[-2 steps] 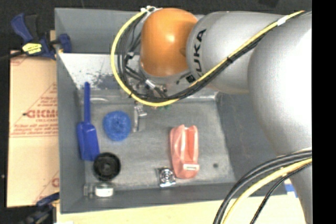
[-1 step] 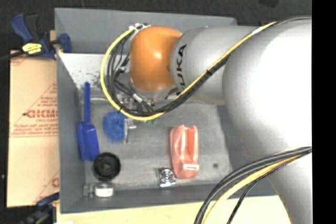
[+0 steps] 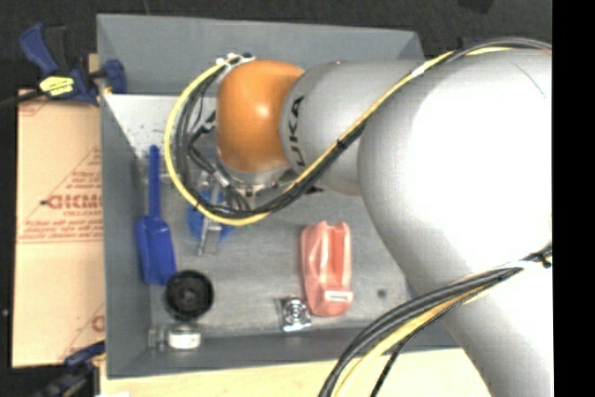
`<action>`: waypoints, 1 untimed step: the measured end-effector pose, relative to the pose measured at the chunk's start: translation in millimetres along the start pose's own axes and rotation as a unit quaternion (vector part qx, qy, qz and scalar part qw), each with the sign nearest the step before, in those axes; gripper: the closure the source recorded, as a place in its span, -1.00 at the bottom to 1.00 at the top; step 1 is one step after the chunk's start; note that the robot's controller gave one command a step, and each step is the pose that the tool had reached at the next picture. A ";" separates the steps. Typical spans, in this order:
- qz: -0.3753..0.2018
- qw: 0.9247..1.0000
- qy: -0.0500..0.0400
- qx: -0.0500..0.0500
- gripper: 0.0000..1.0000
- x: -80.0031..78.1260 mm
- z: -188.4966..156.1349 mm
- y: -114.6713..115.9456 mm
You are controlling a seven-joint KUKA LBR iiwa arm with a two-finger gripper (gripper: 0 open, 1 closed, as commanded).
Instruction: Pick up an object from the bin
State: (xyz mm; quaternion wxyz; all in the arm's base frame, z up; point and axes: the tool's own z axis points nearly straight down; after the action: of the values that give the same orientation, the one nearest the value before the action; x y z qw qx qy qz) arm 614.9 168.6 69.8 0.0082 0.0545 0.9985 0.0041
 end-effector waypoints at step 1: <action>-0.098 0.995 0.007 0.002 1.00 2.6 -1.0 -8.3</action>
Offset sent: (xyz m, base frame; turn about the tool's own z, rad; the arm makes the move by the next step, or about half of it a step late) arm 0.0000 0.0000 0.0000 0.0000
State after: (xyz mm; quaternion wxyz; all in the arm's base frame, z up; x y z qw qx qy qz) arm 611.5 160.6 70.7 0.0019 -0.0437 0.9990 0.0016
